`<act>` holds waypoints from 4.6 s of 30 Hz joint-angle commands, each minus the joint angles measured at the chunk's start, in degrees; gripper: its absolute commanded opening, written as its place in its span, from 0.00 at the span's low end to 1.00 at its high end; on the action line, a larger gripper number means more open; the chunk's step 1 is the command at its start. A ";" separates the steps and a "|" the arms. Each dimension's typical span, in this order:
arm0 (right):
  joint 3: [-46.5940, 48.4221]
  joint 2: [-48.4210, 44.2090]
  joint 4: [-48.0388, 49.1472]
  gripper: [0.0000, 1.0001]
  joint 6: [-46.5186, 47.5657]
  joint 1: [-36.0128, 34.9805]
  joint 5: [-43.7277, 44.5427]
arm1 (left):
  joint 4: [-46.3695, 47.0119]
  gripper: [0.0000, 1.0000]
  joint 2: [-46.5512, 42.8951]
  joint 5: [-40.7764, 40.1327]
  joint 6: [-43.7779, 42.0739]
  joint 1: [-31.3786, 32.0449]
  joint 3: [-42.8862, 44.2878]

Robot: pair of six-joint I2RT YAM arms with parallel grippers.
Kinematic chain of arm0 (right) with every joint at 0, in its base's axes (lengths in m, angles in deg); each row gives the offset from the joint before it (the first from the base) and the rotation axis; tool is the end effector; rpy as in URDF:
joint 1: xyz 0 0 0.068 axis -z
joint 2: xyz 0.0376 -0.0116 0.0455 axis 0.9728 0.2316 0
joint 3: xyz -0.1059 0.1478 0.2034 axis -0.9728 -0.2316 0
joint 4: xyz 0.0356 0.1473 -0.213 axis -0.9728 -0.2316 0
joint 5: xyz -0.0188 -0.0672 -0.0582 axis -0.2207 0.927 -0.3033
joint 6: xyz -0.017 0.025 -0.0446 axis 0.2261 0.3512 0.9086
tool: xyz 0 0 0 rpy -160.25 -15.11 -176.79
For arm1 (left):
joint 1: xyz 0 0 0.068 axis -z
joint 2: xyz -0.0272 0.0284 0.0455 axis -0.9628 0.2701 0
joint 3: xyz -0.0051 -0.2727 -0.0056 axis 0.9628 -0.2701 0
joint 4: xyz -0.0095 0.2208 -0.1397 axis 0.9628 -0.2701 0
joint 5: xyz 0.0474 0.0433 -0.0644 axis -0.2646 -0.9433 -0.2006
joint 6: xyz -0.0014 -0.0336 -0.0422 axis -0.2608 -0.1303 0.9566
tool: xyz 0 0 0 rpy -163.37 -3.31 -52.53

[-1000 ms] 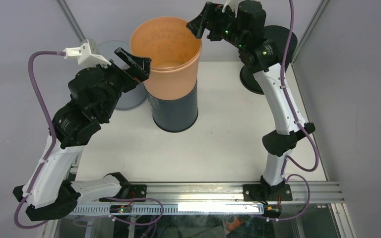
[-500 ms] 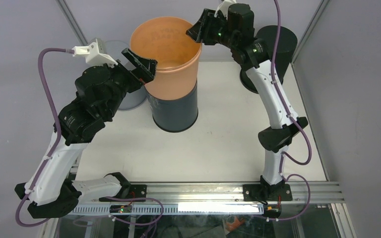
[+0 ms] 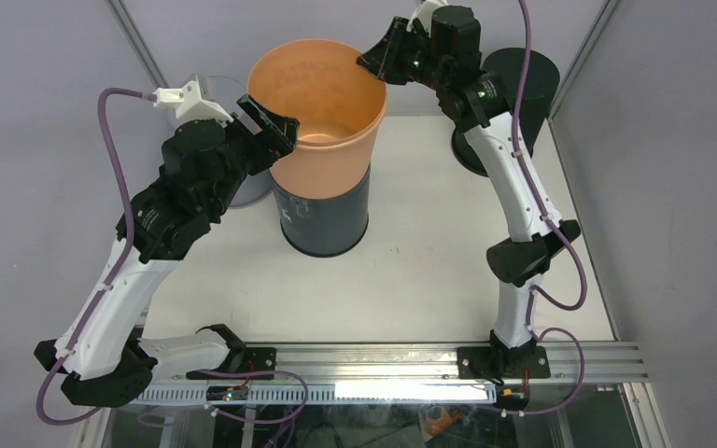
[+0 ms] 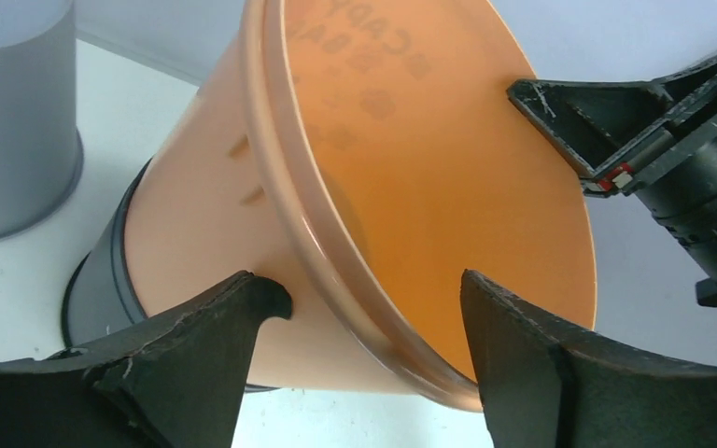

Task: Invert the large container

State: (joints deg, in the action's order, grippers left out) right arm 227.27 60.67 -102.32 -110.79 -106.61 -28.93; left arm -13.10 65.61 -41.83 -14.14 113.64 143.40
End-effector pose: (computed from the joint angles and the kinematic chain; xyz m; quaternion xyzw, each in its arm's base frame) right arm 0.3458 0.2078 0.5205 -0.0940 0.7482 0.3706 0.5422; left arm 0.1572 -0.1062 0.5023 -0.1661 0.7589 -0.2315 0.5855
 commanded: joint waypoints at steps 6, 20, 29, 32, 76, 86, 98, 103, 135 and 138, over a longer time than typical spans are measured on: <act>1.79 -2.18 3.59 0.01 1.59 -0.26 -3.49 | 6.36 0.59 -0.29 4.51 1.22 -1.47 -1.27; -8.48 -14.09 18.53 0.00 5.38 -3.36 0.11 | 10.78 0.00 2.27 9.58 -4.63 -1.54 5.47; -19.42 -19.82 23.09 0.00 7.72 -4.29 2.51 | 15.92 0.00 3.43 11.43 -12.43 -1.52 4.90; -22.69 -21.13 23.11 0.00 7.82 -4.28 2.87 | 16.10 0.00 3.67 12.31 -12.88 -1.52 4.17; -57.99 -43.47 2.27 0.00 2.94 -6.84 10.23 | 24.80 0.00 -0.61 44.98 -6.62 -1.34 -23.52; -61.34 -39.48 -2.34 0.00 0.37 -4.77 14.40 | 25.51 0.00 2.47 44.71 -4.54 -1.39 -24.68; -63.09 -37.70 -0.92 0.36 1.37 -1.39 9.38 | 26.41 0.00 8.49 45.41 -3.75 -1.25 -24.05; -59.43 -39.76 -1.38 0.75 5.17 -1.31 9.43 | 26.47 0.00 9.02 44.53 -3.76 -1.26 -24.05; -55.92 -34.23 -9.64 0.95 9.79 0.58 14.09 | 26.37 0.00 8.37 49.39 0.44 -1.26 -20.48; -55.98 -32.59 -10.96 0.96 9.28 1.32 15.99 | 26.30 0.00 7.30 49.71 0.78 -1.26 -21.75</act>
State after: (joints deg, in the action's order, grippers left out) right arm 170.90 26.33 -116.33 -99.27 -105.14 -8.89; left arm 4.84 77.46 -3.93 -16.44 110.34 120.98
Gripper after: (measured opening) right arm 0.955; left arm 0.133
